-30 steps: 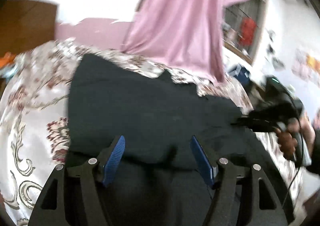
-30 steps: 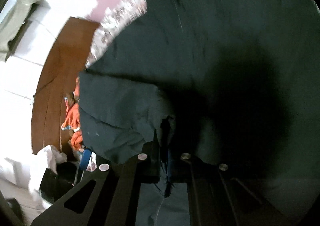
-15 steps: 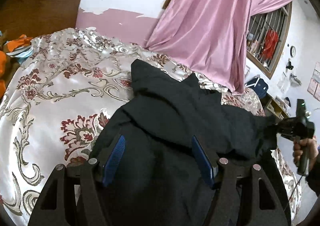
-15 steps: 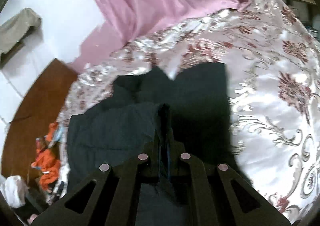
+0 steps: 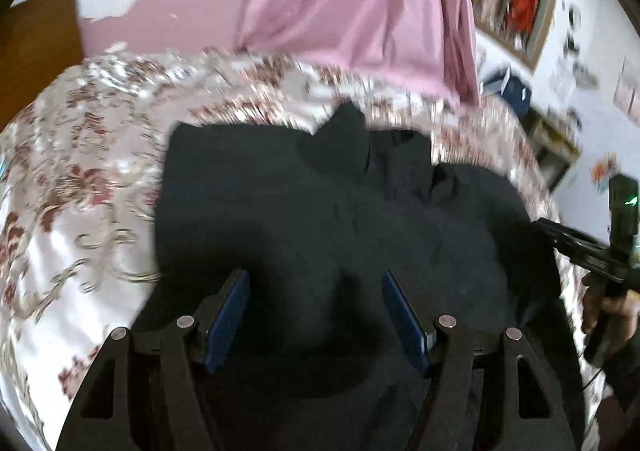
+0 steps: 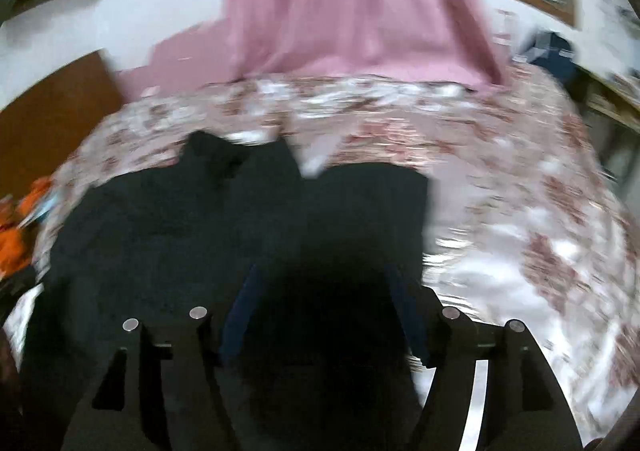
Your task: Fold large clothes
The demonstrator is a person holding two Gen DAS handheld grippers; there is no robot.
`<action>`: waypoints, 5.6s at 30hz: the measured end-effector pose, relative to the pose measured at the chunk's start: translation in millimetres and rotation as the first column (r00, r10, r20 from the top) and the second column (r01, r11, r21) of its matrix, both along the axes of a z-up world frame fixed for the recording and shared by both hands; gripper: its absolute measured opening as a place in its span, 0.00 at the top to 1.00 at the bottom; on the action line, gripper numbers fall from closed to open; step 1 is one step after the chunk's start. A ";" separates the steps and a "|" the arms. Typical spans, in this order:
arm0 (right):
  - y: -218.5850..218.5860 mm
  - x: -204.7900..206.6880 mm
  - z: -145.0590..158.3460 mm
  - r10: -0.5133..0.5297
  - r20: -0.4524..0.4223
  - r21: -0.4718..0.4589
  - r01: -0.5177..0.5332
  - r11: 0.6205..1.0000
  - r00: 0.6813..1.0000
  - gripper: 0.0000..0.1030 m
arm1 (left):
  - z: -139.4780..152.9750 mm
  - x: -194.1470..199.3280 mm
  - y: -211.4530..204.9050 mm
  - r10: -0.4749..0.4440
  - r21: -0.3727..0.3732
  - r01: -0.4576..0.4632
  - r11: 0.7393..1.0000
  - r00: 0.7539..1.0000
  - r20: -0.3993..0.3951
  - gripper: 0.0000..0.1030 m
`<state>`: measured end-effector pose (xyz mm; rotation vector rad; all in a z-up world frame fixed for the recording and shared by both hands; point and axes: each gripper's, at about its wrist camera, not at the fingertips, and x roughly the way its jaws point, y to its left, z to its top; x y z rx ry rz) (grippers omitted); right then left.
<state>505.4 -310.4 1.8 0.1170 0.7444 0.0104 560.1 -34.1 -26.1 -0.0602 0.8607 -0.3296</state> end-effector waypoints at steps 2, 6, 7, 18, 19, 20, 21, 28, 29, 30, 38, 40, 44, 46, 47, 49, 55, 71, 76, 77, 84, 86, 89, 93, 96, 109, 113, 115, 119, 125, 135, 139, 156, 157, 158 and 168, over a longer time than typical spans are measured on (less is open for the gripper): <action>7.0 10.1 -17.3 0.100 -0.101 0.058 -0.095 0.994 0.990 0.41 | -12.1 5.7 -11.6 -0.013 0.079 0.015 0.997 1.000 -0.026 0.36; 16.1 17.2 -52.6 0.126 -0.186 -0.040 -0.136 0.990 0.974 0.41 | -36.7 -0.3 -22.6 -0.052 0.214 0.057 0.975 0.998 -0.028 0.36; 16.2 15.5 -57.3 0.127 -0.176 -0.047 -0.137 0.989 0.976 0.40 | -40.3 -4.6 -23.4 -0.057 0.233 0.059 0.971 0.998 -0.016 0.35; 49.4 -10.3 -81.5 0.103 -0.059 -0.288 -0.116 0.951 0.993 0.30 | -65.4 -31.9 -51.5 -0.077 0.446 0.013 0.895 0.989 0.126 0.35; 48.1 -10.2 -80.9 0.103 -0.057 -0.285 -0.115 0.952 0.993 0.30 | -64.5 -32.8 -50.3 -0.080 0.439 0.015 0.898 0.989 0.128 0.35; 46.5 -10.2 -79.7 0.103 -0.055 -0.279 -0.114 0.953 0.993 0.30 | -63.2 -33.1 -48.7 -0.081 0.433 0.017 0.901 0.988 0.129 0.35; 45.9 -10.3 -79.1 0.104 -0.052 -0.276 -0.114 0.954 0.993 0.30 | -61.7 -34.1 -47.3 -0.082 0.425 0.019 0.905 0.988 0.131 0.35; 38.9 -13.5 -70.1 0.135 -0.025 -0.165 -0.137 0.977 0.991 0.29 | -25.8 -19.7 -28.2 -0.081 0.221 0.075 0.972 0.997 0.020 0.33; 32.3 -12.6 -61.0 0.141 -0.019 -0.112 -0.142 0.984 0.990 0.29 | -17.1 -13.6 -25.9 -0.081 0.174 0.077 0.982 0.997 0.014 0.33; 27.2 -11.1 -52.1 0.136 -0.007 -0.086 -0.137 0.987 0.991 0.29 | -8.1 -7.4 -25.3 -0.078 0.128 0.075 0.989 0.997 0.018 0.33; 17.9 38.1 -29.2 0.168 -0.064 -0.085 -0.173 0.981 0.984 0.29 | -14.1 56.8 -71.6 -0.157 0.113 0.169 0.979 0.981 -0.110 0.33; 24.5 45.5 -32.1 0.182 -0.090 -0.126 -0.193 0.973 0.979 0.29 | -28.1 61.7 -81.4 -0.169 0.177 0.192 0.965 0.976 -0.135 0.34; 32.5 55.8 -45.5 0.185 -0.153 -0.224 -0.217 0.950 0.971 0.29 | -50.9 55.8 -103.0 -0.195 0.341 0.234 0.911 0.970 -0.145 0.33; 33.2 54.5 -53.2 0.183 -0.167 -0.248 -0.220 0.943 0.969 0.26 | -57.1 54.9 -106.0 -0.194 0.370 0.232 0.900 0.971 -0.137 0.33; 33.7 53.8 -55.9 0.186 -0.164 -0.258 -0.224 0.940 0.969 0.24 | -59.5 53.3 -106.3 -0.193 0.374 0.228 0.899 0.973 -0.128 0.33; 34.4 51.6 -58.5 0.189 -0.155 -0.272 -0.226 0.936 0.970 0.22 | -63.4 50.3 -106.9 -0.203 0.383 0.226 0.896 0.974 -0.100 0.33; 29.7 62.3 -50.7 0.247 -0.227 -0.208 -0.295 0.933 0.942 0.18 | -48.2 52.0 -98.5 -0.296 0.346 0.316 0.883 0.949 -0.110 0.33; -18.4 196.3 6.6 -0.013 -0.082 0.208 0.029 0.978 0.997 0.26 | 21.7 210.1 -69.0 -0.079 -0.006 0.079 0.997 0.997 0.008 0.30; -16.7 242.3 -19.2 -0.051 -0.160 0.239 0.089 0.967 0.986 0.44 | 9.4 253.4 -85.5 -0.052 0.043 0.055 0.998 0.995 -0.079 0.32; -15.8 248.2 -23.6 -0.054 -0.178 0.239 0.096 0.966 0.983 0.45 | 6.3 260.1 -90.2 -0.047 0.051 0.052 0.997 0.994 -0.096 0.32; -16.1 264.5 -35.9 -0.080 -0.228 0.222 0.131 0.966 0.970 0.71 | -7.1 275.1 -101.8 0.031 0.029 -0.027 0.999 0.988 -0.150 0.61; -16.8 261.6 -35.5 -0.098 -0.211 0.223 0.145 0.964 0.973 0.83 | -7.3 276.6 -95.9 0.038 -0.046 -0.047 0.998 0.984 -0.172 0.84; -19.6 251.5 -27.6 -0.114 -0.149 0.236 0.147 0.961 0.982 0.92 | -1.5 271.7 -91.8 0.039 -0.103 -0.055 0.993 0.987 -0.158 0.91; -22.7 231.3 -13.2 -0.095 -0.078 0.267 0.112 0.957 0.992 0.94 | 15.4 250.2 -72.6 0.016 -0.185 -0.033 0.982 0.996 -0.092 0.93; -26.7 204.8 4.5 -0.065 -0.007 0.283 0.064 0.957 0.998 0.94 | 26.6 231.5 -44.7 0.017 -0.266 -0.033 0.963 0.998 -0.064 0.94; -21.9 128.0 34.3 0.106 0.023 0.113 -0.108 0.988 0.994 0.95 | 27.5 165.0 -1.3 -0.084 -0.324 0.058 0.944 0.994 -0.068 0.95; -23.5 102.8 28.2 0.153 0.031 0.140 -0.156 0.978 0.988 0.95 | 17.5 140.0 7.6 -0.126 -0.332 0.096 0.938 0.990 -0.070 0.95; -22.3 89.2 24.0 0.191 0.038 0.152 -0.194 0.969 0.981 0.95 | 13.1 127.3 11.4 -0.155 -0.327 0.130 0.936 0.986 -0.052 0.95; -17.3 67.6 17.6 0.259 0.043 0.130 -0.263 0.956 0.965 0.95 | 1.8 108.4 8.3 -0.185 -0.268 0.167 0.949 0.982 -0.043 0.95; -15.7 50.3 17.8 0.307 0.035 0.121 -0.309 0.943 0.951 0.91 | -4.9 99.5 12.1 -0.199 -0.258 0.186 0.948 0.979 -0.029 0.95; -16.3 84.0 45.9 0.272 0.019 0.281 -0.266 0.922 0.962 0.90 | -5.0 92.6 7.2 -0.239 -0.230 0.230 0.946 0.971 -0.010 0.95; 2.5 110.7 7.6 0.277 -0.142 0.253 -0.236 0.938 0.950 0.90 | 5.0 87.9 6.1 -0.260 -0.181 0.254 0.950 0.966 -0.007 0.92; 4.7 110.4 -33.0 0.308 -0.236 0.229 -0.255 0.939 0.922 0.90 | 5.5 134.2 -71.5 -0.432 -0.090 0.423 0.902 0.890 -0.143 0.92; 4.6 110.4 -33.2 0.313 -0.243 0.224 -0.261 0.939 0.918 0.90 | -3.3 134.8 -77.4 -0.458 -0.054 0.457 0.888 0.870 -0.184 0.92; 5.1 111.4 -33.6 0.324 -0.258 0.216 -0.273 0.938 0.910 0.90 | -8.6 133.7 -82.4 -0.478 -0.026 0.483 0.875 0.854 -0.206 0.92; 17.7 156.2 -62.6 0.346 -0.392 0.169 -0.303 0.938 0.853 0.93 | -56.4 190.3 -107.6 -0.383 0.150 0.457 0.877 0.852 -0.356 0.96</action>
